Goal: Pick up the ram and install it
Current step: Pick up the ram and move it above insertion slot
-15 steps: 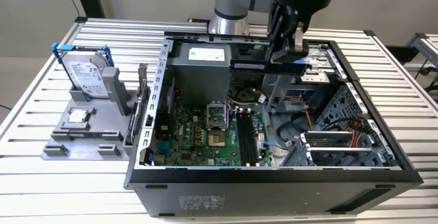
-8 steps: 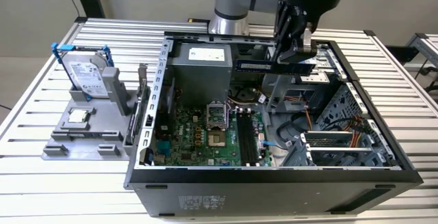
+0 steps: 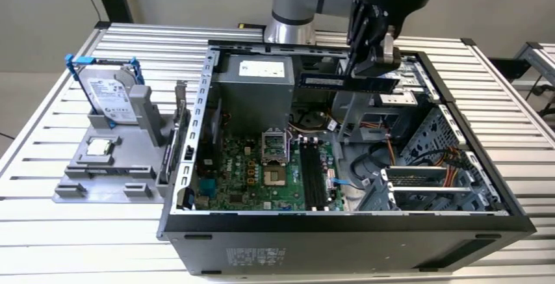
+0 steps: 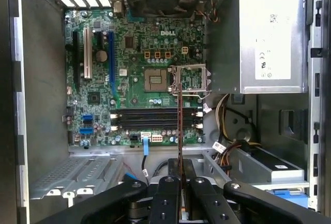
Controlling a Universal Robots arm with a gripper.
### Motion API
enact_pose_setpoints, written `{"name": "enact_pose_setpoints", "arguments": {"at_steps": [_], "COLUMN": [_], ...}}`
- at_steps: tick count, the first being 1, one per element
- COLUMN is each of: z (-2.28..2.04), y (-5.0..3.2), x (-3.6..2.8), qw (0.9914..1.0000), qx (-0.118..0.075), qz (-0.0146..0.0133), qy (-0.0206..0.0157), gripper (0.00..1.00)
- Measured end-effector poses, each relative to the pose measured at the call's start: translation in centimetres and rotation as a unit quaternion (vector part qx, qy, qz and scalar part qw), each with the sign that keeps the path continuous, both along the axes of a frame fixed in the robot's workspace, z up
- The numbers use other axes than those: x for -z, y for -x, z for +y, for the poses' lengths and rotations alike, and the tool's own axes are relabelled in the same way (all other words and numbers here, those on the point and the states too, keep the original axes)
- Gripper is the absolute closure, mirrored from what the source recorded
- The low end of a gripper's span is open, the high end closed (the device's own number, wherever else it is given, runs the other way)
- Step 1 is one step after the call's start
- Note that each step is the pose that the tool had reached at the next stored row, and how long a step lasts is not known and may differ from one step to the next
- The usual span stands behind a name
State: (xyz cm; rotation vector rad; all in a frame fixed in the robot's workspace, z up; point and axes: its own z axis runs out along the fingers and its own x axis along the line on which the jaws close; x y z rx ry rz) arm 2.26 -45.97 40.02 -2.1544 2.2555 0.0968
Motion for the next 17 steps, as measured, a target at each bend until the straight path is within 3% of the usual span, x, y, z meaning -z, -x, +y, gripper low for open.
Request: {"name": "enact_pose_setpoints", "arguments": {"at_steps": [7,12,17], "z": [0.36,1.07,1.14], "y": [-0.20,-0.27,-0.39], "x": [0.00,0.01,0.00], "qw": [0.99974,0.99970,0.99974], "qx": [0.023,0.025,0.023], "qz": [0.0000,0.0000,0.0000], "qy": [0.0000,-0.0001,-0.0001], "gripper": [1.00,1.00,1.00]}}
